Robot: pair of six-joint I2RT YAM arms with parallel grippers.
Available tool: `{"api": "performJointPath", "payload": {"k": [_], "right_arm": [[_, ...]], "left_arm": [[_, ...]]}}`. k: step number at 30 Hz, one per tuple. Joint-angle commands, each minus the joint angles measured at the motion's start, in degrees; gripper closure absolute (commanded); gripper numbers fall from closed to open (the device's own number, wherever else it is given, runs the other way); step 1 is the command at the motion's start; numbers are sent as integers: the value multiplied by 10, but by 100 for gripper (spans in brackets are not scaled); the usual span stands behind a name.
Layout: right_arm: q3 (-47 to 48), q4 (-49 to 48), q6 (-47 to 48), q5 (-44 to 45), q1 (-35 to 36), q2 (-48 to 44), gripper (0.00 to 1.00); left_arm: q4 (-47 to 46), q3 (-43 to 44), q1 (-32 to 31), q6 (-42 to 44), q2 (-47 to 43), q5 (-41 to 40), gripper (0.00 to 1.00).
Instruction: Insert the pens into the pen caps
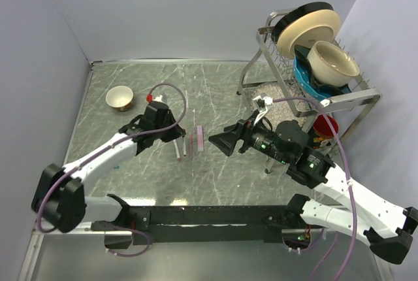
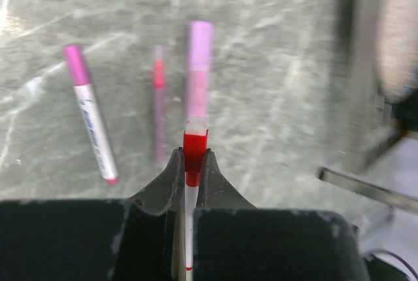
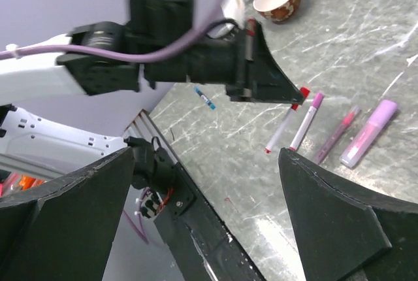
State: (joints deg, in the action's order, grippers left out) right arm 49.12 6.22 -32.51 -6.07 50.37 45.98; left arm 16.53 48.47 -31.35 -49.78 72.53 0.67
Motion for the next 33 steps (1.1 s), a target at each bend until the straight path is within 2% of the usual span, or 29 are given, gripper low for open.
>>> {"api": "performJointPath", "payload": {"k": [1, 4, 7, 11, 13, 14, 16, 17, 19, 20, 23, 27, 30, 31, 33], "right_arm": [[33, 17, 5, 10, 3, 8, 0], [39, 12, -1, 0, 4, 10, 0], [45, 15, -3, -6, 5, 3, 0], [48, 18, -4, -5, 6, -6, 0], [49, 21, -4, -3, 7, -11, 0], [51, 24, -3, -3, 7, -13, 0], [55, 34, -5, 0, 8, -15, 0], [55, 37, -6, 0, 8, -18, 0], [56, 36, -9, -2, 10, -22, 0], [57, 35, -11, -3, 10, -23, 0], [62, 34, -11, -6, 14, -23, 0], [69, 31, -14, -6, 20, -16, 0], [76, 34, -13, -2, 29, -9, 0], [77, 34, -12, 1, 32, -6, 0], [77, 39, -14, 6, 37, -4, 0]], "left_arm": [[-46, 0, 4, 7, 37, -46, 99], [-61, -6, 7, 2, 74, -64, 99], [-90, -7, 8, 6, 111, -63, 94], [-88, 14, 9, 3, 175, -65, 94], [-83, 20, 9, 4, 187, -61, 89], [-75, 22, 9, 4, 190, -62, 82], [-56, 26, 9, 3, 183, -80, 73], [-36, 33, 9, 4, 177, -87, 63], [-4, 47, 14, -1, 162, -109, 54], [12, 66, 16, -3, 155, -115, 46], [80, 111, 30, -18, 135, -139, 30], [158, 155, 69, -47, 106, -156, 26], [213, 169, 132, -109, 77, -177, 26], [251, 169, 174, -149, 63, -181, 27], [292, 160, 217, -189, 49, -196, 32]]}}
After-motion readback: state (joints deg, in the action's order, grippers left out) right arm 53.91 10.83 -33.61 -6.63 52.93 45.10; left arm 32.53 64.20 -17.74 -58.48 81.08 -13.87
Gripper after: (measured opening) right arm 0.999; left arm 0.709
